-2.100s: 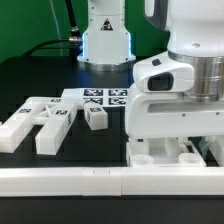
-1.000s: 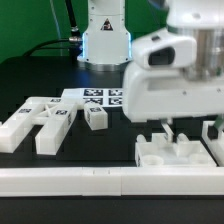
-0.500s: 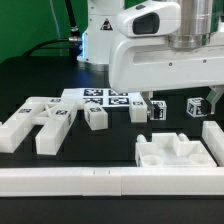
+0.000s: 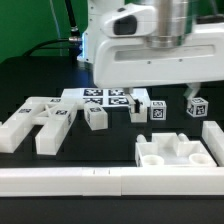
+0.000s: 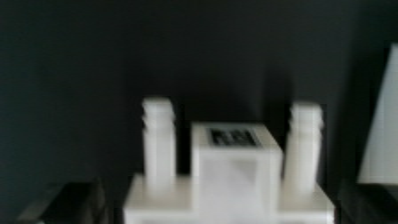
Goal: Assemble chair
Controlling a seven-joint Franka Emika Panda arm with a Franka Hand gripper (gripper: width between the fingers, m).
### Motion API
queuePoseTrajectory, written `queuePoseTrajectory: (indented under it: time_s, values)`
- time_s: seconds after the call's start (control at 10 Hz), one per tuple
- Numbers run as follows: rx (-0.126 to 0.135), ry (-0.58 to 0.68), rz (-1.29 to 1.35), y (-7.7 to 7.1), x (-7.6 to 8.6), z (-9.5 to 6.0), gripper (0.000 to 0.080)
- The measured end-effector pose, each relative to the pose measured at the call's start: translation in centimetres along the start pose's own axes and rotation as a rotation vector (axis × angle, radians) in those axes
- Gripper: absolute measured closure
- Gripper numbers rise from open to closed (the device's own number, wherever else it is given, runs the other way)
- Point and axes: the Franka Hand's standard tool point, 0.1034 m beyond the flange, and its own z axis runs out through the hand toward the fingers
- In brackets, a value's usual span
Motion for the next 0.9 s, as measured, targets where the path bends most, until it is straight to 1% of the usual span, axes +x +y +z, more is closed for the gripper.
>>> queuePoseTrajectory:
  time_s: [0.1,0.3,0.5,0.7,0.8,0.9]
  values:
    - [-0.003,-0.009,0.01,0.6,-1.9,0.5,0.0151]
    - [-0.007,-0.016,0.014,0.9,-4.3,1.5,0.0151]
    - [-0.005,-0.035,0.013,0.8,-4.1,1.3,0.0151]
    - [-0.006,-0.05,0.012,0.8,-4.3,1.6,0.0151]
    - [-0.001,-0.145,0.041,1.0,-5.4,2.1,0.0151]
    - [-0.005,-0.204,0.111,1.3,-6.3,2.3,0.0151]
